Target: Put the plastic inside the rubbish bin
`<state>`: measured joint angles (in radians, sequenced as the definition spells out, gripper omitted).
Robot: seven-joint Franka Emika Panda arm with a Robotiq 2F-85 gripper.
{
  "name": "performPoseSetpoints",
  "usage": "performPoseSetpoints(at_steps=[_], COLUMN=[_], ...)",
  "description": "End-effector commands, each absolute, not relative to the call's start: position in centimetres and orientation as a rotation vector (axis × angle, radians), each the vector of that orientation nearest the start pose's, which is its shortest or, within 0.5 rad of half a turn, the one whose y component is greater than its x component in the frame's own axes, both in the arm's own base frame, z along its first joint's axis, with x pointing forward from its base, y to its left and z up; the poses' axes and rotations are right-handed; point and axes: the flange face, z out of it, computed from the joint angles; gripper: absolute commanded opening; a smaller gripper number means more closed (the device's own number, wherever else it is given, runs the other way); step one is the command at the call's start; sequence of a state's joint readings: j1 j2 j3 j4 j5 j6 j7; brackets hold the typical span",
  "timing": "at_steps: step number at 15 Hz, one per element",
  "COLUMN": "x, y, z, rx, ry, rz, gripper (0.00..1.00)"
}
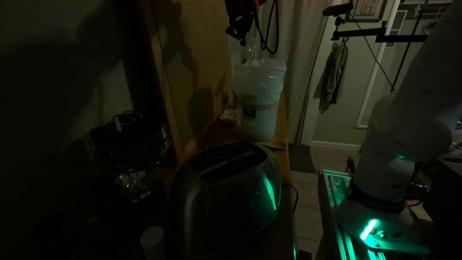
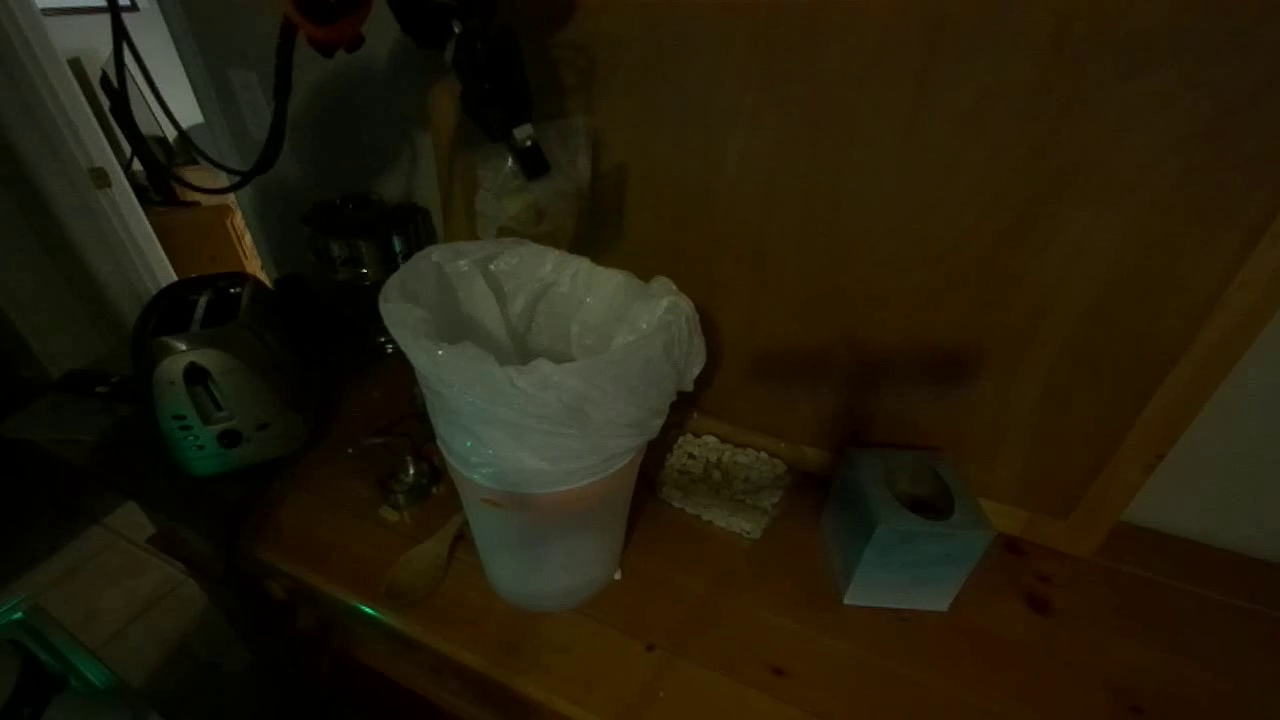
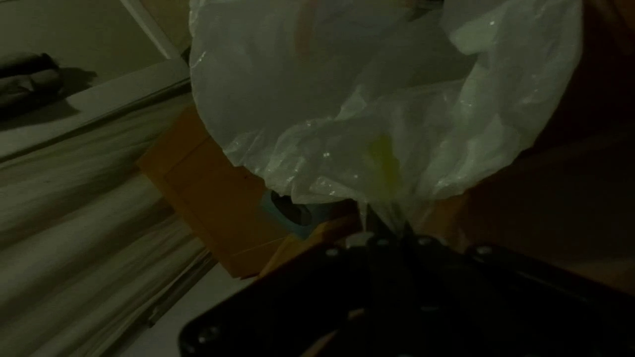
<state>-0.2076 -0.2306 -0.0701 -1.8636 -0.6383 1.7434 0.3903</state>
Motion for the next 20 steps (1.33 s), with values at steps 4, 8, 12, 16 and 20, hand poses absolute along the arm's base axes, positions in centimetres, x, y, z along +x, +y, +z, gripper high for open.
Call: performPoseSetpoints(at_steps=[4, 8, 12, 16, 20], x=[45.6, 45.6, 45.2, 44.7, 44.0], y=[-22.0, -22.6, -22.9, -23.7, -24.2], z=[62.7, 62.9, 63.2, 63.7, 65.5], rx=[2.335, 2.307, 2.334, 2.308, 2.324], ry=[-0.728, -0.742, -0.737, -0.766, -0.778], rz=[0.105, 0.125, 0.078, 0.051, 0.069], gripper=[0.26, 0.47, 0.76, 0.99, 1.0])
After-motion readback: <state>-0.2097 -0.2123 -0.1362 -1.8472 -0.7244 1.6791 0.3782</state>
